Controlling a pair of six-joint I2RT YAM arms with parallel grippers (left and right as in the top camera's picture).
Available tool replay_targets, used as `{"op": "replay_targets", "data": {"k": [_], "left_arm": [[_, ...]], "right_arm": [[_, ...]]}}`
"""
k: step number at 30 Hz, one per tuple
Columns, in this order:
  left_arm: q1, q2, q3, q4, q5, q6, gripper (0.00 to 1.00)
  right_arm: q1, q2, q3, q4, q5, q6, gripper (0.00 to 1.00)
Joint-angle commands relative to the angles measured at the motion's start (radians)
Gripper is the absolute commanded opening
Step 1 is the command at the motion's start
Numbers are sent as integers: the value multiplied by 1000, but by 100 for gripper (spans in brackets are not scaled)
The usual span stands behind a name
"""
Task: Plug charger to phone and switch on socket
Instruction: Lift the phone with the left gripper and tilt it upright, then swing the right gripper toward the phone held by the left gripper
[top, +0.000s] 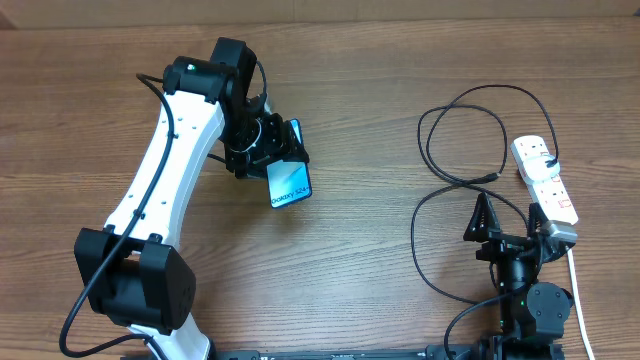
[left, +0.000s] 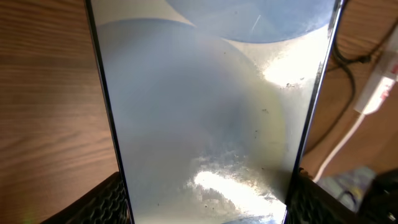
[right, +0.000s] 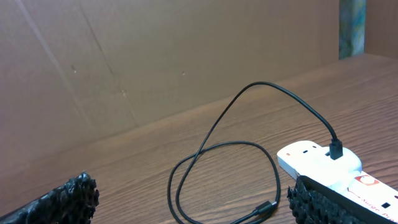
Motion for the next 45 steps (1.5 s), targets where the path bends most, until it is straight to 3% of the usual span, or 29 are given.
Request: {"op": "replay_targets", "data": {"k": [1,5,7,10,11,15,20,22,26,33,40,45], "left_arm": [[3,5,31,24,-56,-10,61],[3,5,31,47,-56,-3,61],[3,5,31,49,-61,2,61],[3,5,31,58,-66,1,61],[3,5,31,62,-66,1,61],[3,5,31,63,-66,2,61],[2,5,31,63,-66,2,62],[2,5,31,62,-66,2,62],[2,5,31,63,-66,-2,62],[2,5,31,71,-66,-56,62],[3,5,31,93,-65,-160,62],[2,5,31,137,-54,-258,61]], "right_arm": [[3,-8,-10,7,-5,-4,100],[3,-8,-10,22,-8,11,100],[4,-8,-10,15,-58,98,100],[4,-7,-10,27,-239,345,100],[4,-7,-10,35,-371,497,100],[4,-7,-10,34,-725,702,100],[4,-7,-10,34,-809,713,100],[4,-6,-6,31,-827,644,100],[4,42,117,-245,-732,465,99],[4,227,343,-589,-555,291,99],[4,445,566,-832,-586,246,99],[4,563,612,-914,-756,246,100]]}}
